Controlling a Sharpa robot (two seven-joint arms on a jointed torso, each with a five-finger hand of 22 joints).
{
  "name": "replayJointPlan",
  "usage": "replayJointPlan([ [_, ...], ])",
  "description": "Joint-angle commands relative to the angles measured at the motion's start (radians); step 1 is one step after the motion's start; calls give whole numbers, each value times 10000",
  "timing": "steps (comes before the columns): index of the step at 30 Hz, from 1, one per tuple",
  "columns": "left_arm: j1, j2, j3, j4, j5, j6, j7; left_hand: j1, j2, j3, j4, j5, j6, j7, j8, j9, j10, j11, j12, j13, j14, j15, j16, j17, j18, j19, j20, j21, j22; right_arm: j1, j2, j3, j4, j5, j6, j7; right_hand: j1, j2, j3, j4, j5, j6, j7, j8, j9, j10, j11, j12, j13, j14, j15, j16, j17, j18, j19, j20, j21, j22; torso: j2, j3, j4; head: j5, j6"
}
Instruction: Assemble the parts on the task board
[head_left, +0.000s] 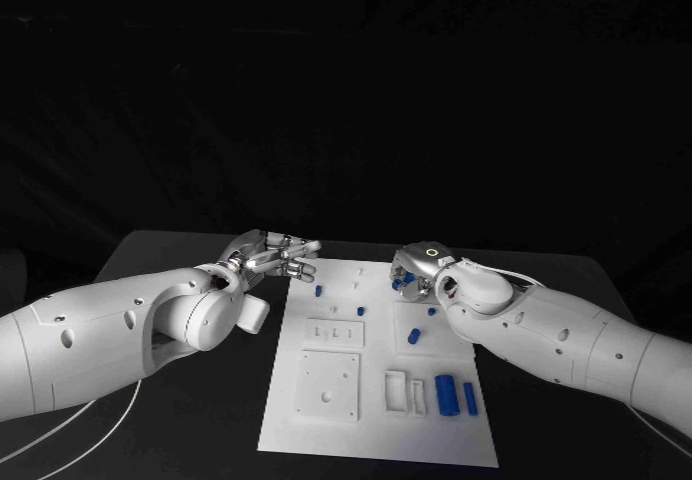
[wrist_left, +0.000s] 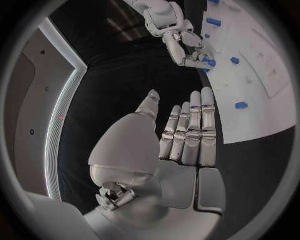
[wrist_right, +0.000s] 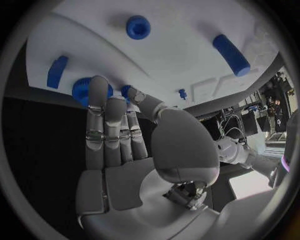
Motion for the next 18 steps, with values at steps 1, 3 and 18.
replayJointPlan([
  [1, 17, 22, 11, 3, -33, 163, 13, -12, -80, 34, 8, -8, -90, 9, 18, 16, -73, -25, 32, 16, -25, 38, 45, 11, 153, -66, 21, 47, -17, -13, 3, -9, 17, -242, -145, -123, 56, 192, -44, -79, -52, 201, -54, 64, 74, 262, -79, 49, 68, -16, -133, 27, 21, -120, -5, -106, 68, 68, 9, -5, 10, 2, 1],
  [3, 17, 22, 11, -6, -33, 163, 10, -12, -80, 34, 8, -8, -90, 9, 18, 16, -73, -25, 32, 16, -25, 38, 45, 11, 153, -66, 21, 47, -17, -13, 7, -9, 17, -272, -218, -176, 34, 205, -46, -102, -55, 259, -69, 43, 85, 322, -98, 40, 53, -11, -153, 4, 25, -155, -23, -138, 64, 111, 15, -9, 4, 0, 9],
  [18, 18, 17, 11, -69, -33, 146, 7, -4, -108, 48, 9, -4, -151, 15, 16, 13, -109, -18, 31, 16, -31, 41, 45, 12, 152, -78, 25, 57, -30, 65, 21, 50, 571, -261, -664, -704, -88, 203, -8, -169, -43, 316, -85, 39, 99, 349, -116, 38, 54, 22, -179, -82, 91, -188, -20, -176, -48, 370, 13, -31, 20, 23, 69],
])
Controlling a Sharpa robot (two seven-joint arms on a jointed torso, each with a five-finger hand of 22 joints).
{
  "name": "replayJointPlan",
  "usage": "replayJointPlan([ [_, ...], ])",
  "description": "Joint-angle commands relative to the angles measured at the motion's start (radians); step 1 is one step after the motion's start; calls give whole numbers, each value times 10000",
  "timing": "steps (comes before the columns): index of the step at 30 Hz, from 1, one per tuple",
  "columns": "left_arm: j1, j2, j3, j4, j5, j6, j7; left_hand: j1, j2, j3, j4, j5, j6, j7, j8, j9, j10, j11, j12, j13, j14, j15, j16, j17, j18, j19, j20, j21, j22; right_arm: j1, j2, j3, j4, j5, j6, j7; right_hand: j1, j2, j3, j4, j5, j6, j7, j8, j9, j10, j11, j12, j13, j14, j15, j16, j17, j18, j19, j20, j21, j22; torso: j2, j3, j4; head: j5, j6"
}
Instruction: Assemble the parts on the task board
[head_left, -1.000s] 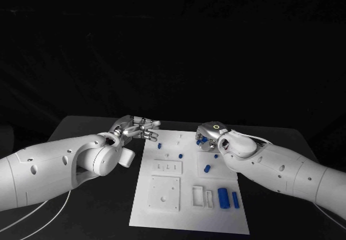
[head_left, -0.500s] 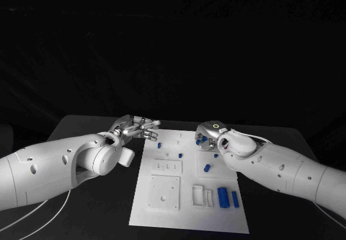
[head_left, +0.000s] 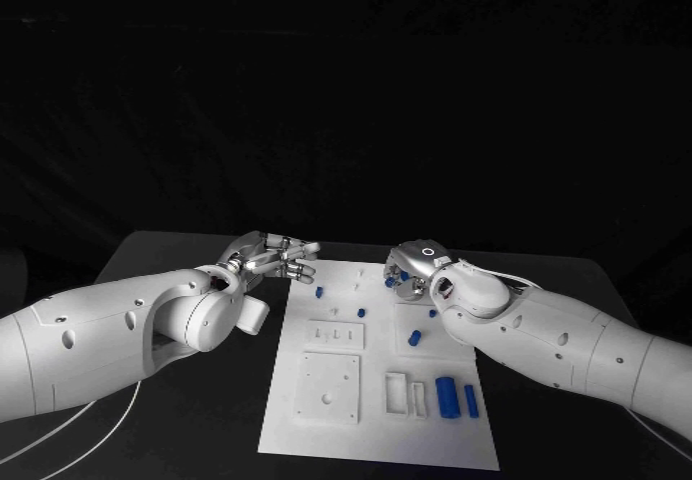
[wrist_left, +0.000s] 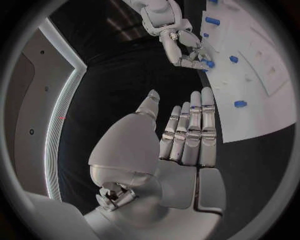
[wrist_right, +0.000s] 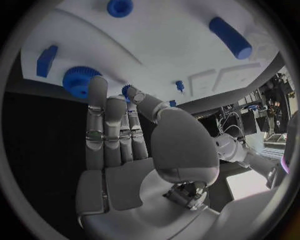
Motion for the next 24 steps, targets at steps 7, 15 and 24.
replayJointPlan([
  [7, 19, 29, 11, -59, -41, 107, 48, 3, -111, 62, 7, 5, -86, 0, 15, 12, -86, 23, 31, 16, -40, 44, 43, 14, 162, -87, 27, 65, -17, 139, 371, 109, 133, -158, -574, -687, -53, 46, 50, -40, 7, 99, -18, 34, 40, 62, -7, 38, -12, 8, -65, -37, 24, -29, 27, -77, -78, 77, 32, -25, 43, 0, 83],
  [15, 24, 75, 12, -117, -48, 105, 60, 8, -114, 69, -4, 14, -97, 2, 15, 12, -90, 25, 31, 16, -43, 46, 43, 14, 163, -95, 29, 74, -26, 223, 861, 126, -169, -282, -887, -876, -40, 49, 66, -56, 4, 101, -21, 35, 44, 65, -7, 39, -16, 9, -69, -42, 30, -23, 34, -81, -93, 113, 43, -30, 43, 11, 88],
  [24, 54, 137, 14, -116, -58, 117, 71, 8, -114, 69, -4, 14, -97, 2, 15, 12, -90, 25, 31, 16, -43, 46, 43, 14, 163, -95, 29, 74, -26, 247, 1329, 128, -745, -380, -1004, -865, -44, 48, 70, -66, 4, 110, -24, 35, 48, 74, -9, 38, -16, 13, -74, -47, 54, -18, 47, -86, -140, 229, 125, -94, 139, -32, 123],
])
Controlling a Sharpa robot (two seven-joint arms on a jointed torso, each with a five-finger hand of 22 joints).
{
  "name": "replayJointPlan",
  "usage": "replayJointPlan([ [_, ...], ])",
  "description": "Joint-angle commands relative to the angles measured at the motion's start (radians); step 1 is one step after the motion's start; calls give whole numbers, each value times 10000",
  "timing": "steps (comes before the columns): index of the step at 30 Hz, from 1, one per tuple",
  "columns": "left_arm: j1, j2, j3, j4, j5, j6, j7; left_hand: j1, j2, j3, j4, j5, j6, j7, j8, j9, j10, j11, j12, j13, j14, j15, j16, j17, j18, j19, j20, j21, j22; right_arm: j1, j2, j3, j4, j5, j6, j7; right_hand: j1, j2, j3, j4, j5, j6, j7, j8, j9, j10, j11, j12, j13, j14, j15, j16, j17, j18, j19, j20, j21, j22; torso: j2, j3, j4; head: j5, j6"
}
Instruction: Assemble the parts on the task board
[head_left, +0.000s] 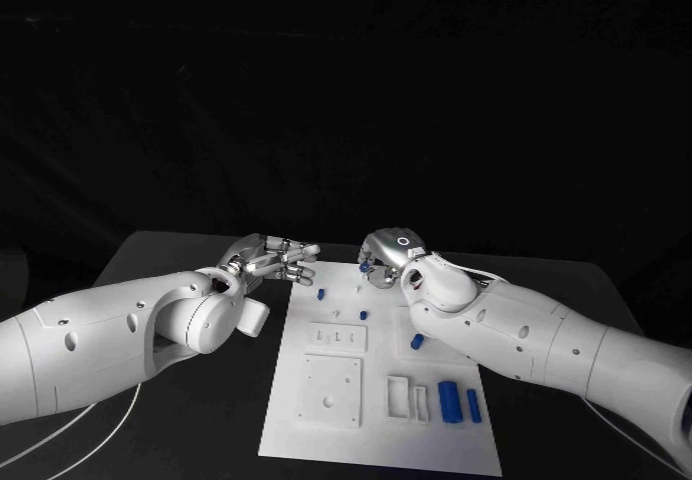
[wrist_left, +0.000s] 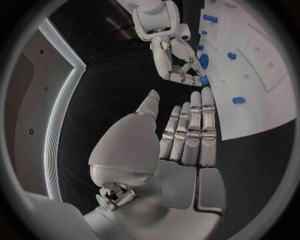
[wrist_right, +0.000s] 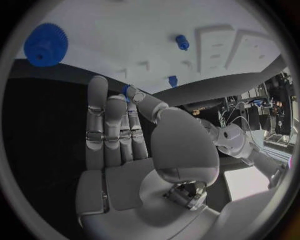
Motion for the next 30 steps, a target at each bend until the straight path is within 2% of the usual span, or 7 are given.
replayJointPlan([
  [1, 44, 27, 11, 37, -52, 118, 78, 8, -114, 69, -3, 14, -97, 2, 15, 12, -54, -10, 32, 17, -43, 46, 44, 16, 163, -60, -7, 34, -9, 6, 93, 3, -175, -247, -213, -99, -45, 51, 59, -24, 5, 67, -13, 34, -5, 80, -10, 46, -14, 12, -76, -46, 9, 51, 10, -52, -25, 8, 65, -38, 55, 7, 22],
  [6, 63, 44, 11, 50, -55, 121, 74, 8, -114, 69, -3, 14, -97, 2, 15, 12, -54, -10, 32, 17, -43, 46, 44, 16, 163, -60, -7, 34, -9, 7, 191, 2, -359, -259, -177, -40, -49, 48, 52, -26, 7, 72, -13, 34, -4, 82, -11, 46, -14, 12, -77, -47, 20, 53, 16, -51, -58, 59, 117, -85, 97, -9, 22],
  [11, 70, 69, 11, 29, -57, 123, 69, 8, -114, 69, -3, 14, -97, 2, 15, 12, -54, -10, 32, 17, -43, 46, 44, 16, 163, -60, -7, 34, -9, 7, 251, -1, -428, -257, -70, 26, -56, 47, 46, -27, 9, 77, -14, 34, -2, 88, -13, 47, -12, 12, -76, -47, 25, 51, 20, -49, -74, 86, 190, -130, 110, -21, 22],
  [16, 72, 70, 10, 15, -57, 130, 59, -15, -113, 69, -3, 11, -108, 3, 14, 11, -60, -10, 31, 17, -46, 48, 45, 17, 164, -67, -4, 52, -28, 7, 192, -9, -398, -218, 28, 76, -61, 53, 49, -31, 13, 70, -14, 31, -2, 83, -12, 45, -12, 10, -74, -51, 27, 50, 17, -47, -94, 106, 213, -145, 97, 3, -19],
  [20, 72, 62, 9, -1, -57, 129, 50, -17, -127, 70, -1, 6, -112, 3, 13, 11, -61, -9, 31, 16, -48, 47, 45, 17, 164, -69, -4, 55, -36, 7, 124, -15, -307, -186, 113, 114, -73, 49, 55, -34, 19, 71, -11, 33, 1, 83, -10, 46, -9, 10, -76, -52, 27, 54, 20, -48, -104, 120, 205, -142, 88, 34, -48],
  [30, 72, 69, 8, -53, -56, 132, 39, -17, -127, 70, -1, 6, -112, 3, 13, 11, -61, -9, 31, 16, -48, 47, 45, 17, 164, -69, -4, 55, -36, 7, 71, -24, -204, -159, 351, 157, -97, 47, 87, -44, 29, 70, -12, 32, 21, 88, -12, 45, -3, 12, -76, -56, 31, 61, 31, -44, -162, 208, 221, -154, 118, 22, -58],
])
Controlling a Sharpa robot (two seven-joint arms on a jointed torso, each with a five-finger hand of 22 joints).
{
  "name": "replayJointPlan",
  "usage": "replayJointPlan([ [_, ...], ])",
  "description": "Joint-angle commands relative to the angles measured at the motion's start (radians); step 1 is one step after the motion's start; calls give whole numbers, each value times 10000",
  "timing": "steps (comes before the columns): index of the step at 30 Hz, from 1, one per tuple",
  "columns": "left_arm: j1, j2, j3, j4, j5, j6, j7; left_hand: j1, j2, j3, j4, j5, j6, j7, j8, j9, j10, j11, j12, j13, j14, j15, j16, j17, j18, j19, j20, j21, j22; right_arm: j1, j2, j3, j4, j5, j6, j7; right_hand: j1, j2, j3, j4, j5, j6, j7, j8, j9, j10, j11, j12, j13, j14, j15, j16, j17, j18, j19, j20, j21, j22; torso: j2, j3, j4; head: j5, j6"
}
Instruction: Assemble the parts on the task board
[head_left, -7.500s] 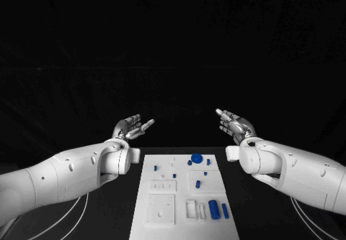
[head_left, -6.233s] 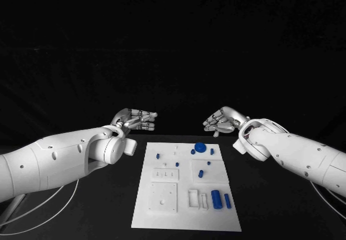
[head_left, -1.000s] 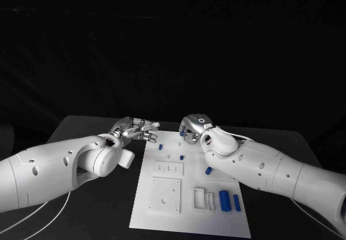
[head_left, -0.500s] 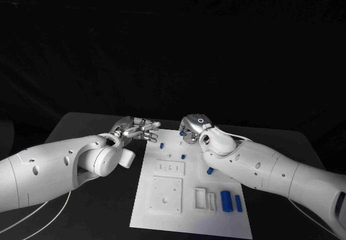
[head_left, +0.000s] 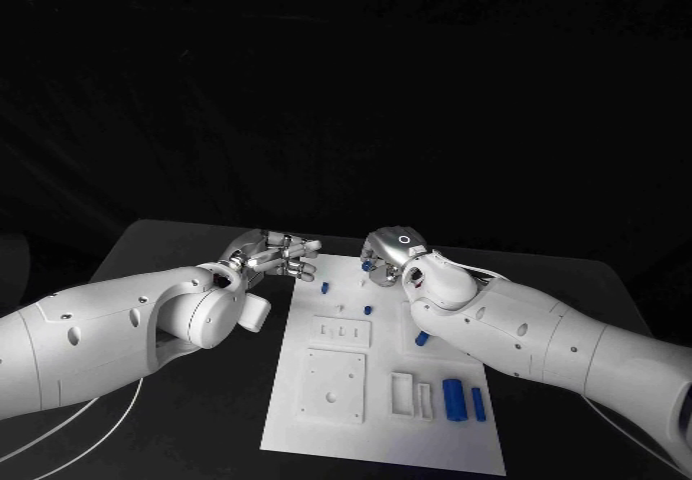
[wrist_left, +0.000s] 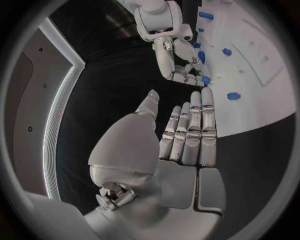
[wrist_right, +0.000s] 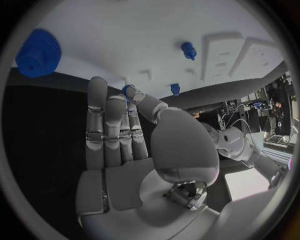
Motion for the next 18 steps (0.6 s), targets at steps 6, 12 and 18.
replayJointPlan([
  [6, 16, 39, 10, -9, -39, 135, 41, 24, -86, 71, -1, 6, -50, -6, 13, 11, -61, -9, 31, 16, -48, 47, 45, 9, 164, -69, -4, 55, -9, 2, 49, -5, -58, -22, 391, 114, -108, 48, 72, -1, 36, 57, 6, 44, 26, 60, 21, 27, 19, 11, -79, -57, 12, 125, 32, -47, -62, 28, 15, -26, 20, -21, -14],
  [12, 16, 47, 10, -6, -39, 139, 42, 24, -86, 71, -1, 6, -50, -6, 13, 11, -61, -9, 31, 16, -48, 47, 45, 9, 164, -69, -4, 55, -9, 1, 115, -15, -126, -10, 433, 98, -111, 47, 86, -11, 40, 45, 9, 42, 35, 54, 24, 27, 20, 8, -79, -66, 9, 127, 39, -47, -98, 60, 39, -39, 46, -19, -15],
  [18, 16, 64, 10, -12, -39, 138, 41, 24, -86, 71, -1, 6, -50, -6, 13, 11, -61, -9, 31, 16, -48, 47, 45, 9, 164, -69, -4, 55, -9, 1, 239, -38, -358, 12, 417, 87, -150, 48, 100, 15, 41, -69, 44, 32, 21, -55, 55, 23, 8, -10, -61, -110, -10, 132, 21, -34, -175, 98, 35, -60, 58, -29, -21],
])
